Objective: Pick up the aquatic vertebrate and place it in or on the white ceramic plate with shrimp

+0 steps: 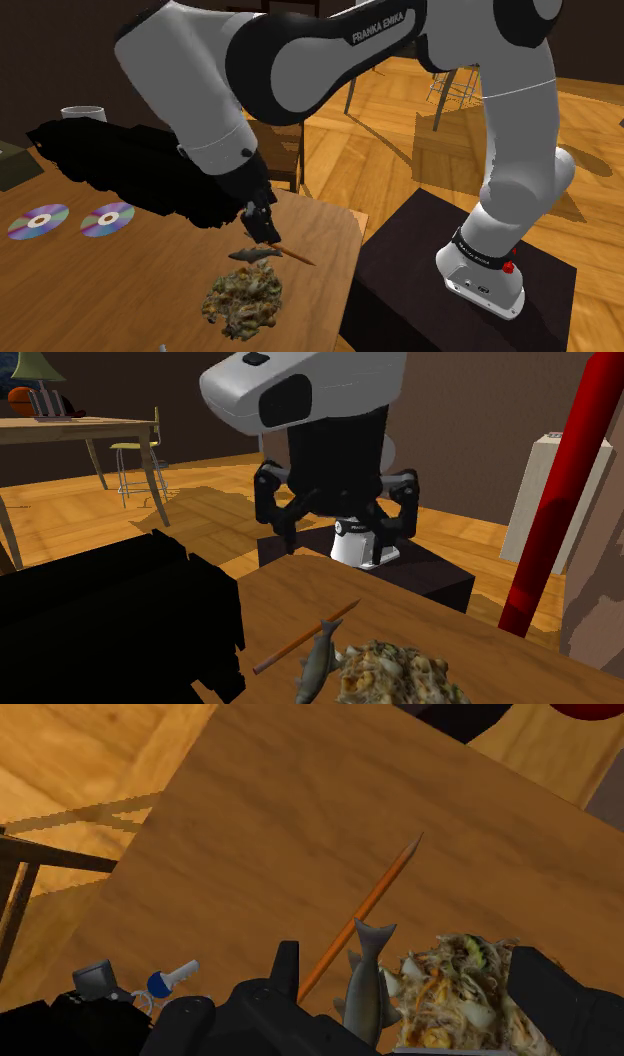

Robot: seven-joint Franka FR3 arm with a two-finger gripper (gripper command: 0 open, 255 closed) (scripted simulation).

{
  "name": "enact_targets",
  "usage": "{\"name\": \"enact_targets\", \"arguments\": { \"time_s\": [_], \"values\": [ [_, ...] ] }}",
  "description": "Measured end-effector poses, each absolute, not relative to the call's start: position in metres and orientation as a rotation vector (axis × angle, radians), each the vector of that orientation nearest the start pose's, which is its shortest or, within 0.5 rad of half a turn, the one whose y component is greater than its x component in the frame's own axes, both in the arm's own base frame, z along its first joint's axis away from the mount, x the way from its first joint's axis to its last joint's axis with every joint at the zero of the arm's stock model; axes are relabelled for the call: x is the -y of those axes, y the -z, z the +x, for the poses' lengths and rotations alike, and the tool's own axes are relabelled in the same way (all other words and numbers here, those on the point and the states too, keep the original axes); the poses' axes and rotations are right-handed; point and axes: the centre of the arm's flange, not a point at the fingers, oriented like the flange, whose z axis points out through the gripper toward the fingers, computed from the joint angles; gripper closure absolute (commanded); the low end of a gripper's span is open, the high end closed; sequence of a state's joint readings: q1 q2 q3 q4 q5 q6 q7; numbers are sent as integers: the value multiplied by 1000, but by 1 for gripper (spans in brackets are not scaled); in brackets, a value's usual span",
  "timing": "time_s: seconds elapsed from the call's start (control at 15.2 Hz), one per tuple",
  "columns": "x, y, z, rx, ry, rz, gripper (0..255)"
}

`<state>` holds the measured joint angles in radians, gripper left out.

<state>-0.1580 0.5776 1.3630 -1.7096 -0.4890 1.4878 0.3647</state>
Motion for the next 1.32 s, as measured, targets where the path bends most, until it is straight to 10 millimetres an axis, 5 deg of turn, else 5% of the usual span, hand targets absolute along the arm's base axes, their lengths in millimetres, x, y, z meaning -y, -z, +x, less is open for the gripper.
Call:
{"name": "enact_targets", "arguments": {
  "time_s": [0.4,0.86,1.25,1.32],
  "values": [
    [-437,-379,396,1308,-350,-2607,0],
    [-440,-343,391,1291,-334,-2577,0],
    [-442,-342,390,1290,-328,-2576,0],
    [-442,-342,390,1290,-328,-2576,255]
  ]
}}
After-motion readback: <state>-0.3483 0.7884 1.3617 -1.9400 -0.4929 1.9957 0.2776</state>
